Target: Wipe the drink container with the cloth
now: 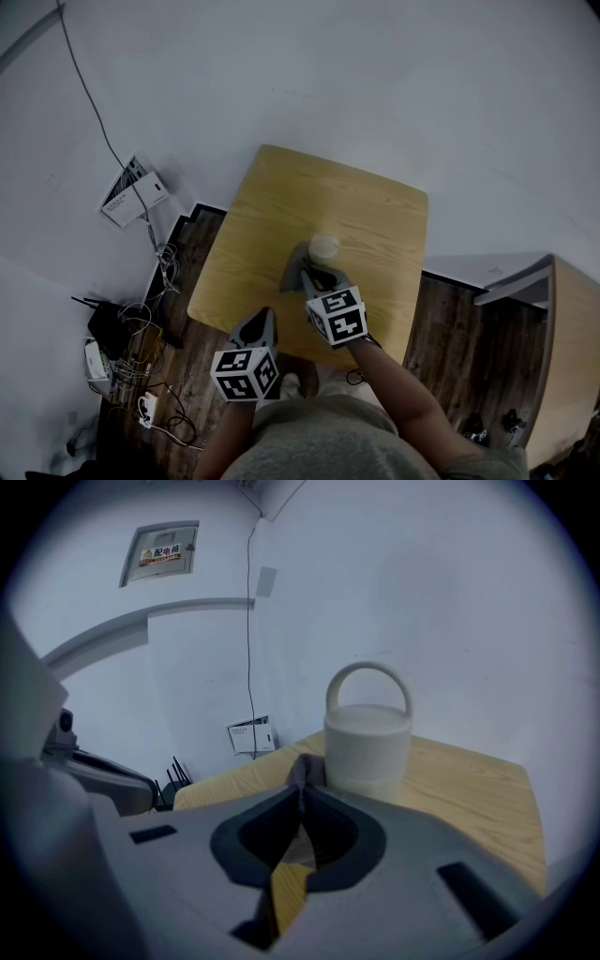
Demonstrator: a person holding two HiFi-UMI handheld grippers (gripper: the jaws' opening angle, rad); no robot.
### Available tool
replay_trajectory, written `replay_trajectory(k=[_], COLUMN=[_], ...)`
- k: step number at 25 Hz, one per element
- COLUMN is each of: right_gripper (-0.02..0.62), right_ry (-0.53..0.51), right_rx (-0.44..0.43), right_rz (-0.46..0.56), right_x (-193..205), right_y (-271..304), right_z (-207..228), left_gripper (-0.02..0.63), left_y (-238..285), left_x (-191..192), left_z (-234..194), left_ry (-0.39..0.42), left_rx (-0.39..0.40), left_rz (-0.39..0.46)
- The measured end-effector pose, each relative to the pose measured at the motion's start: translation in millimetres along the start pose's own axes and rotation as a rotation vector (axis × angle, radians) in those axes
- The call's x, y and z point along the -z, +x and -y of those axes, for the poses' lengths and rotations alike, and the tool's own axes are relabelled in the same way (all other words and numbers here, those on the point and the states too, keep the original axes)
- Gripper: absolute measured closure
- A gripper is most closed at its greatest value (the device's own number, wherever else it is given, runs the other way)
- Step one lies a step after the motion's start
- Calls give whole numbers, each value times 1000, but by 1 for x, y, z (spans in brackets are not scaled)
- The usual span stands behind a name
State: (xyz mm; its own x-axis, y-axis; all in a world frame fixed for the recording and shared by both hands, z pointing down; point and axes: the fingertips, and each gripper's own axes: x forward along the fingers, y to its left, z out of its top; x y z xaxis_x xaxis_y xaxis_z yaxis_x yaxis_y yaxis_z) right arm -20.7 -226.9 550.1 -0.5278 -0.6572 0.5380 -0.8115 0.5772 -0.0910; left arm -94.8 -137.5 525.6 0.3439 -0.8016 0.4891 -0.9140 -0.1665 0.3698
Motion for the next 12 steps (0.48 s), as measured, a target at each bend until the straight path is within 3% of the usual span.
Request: replay_trajectory(k=[12], right_gripper=[586], right_ry=[6], right_rx=[0], right_rz=[-99], right_x=[40], right_y=[18], right_z=[9], left_gripper=[603], left_y=[7], left_x=[4], left_z=[-4], left_ry=[-9], left_rx=[-17], left_rz=[-13])
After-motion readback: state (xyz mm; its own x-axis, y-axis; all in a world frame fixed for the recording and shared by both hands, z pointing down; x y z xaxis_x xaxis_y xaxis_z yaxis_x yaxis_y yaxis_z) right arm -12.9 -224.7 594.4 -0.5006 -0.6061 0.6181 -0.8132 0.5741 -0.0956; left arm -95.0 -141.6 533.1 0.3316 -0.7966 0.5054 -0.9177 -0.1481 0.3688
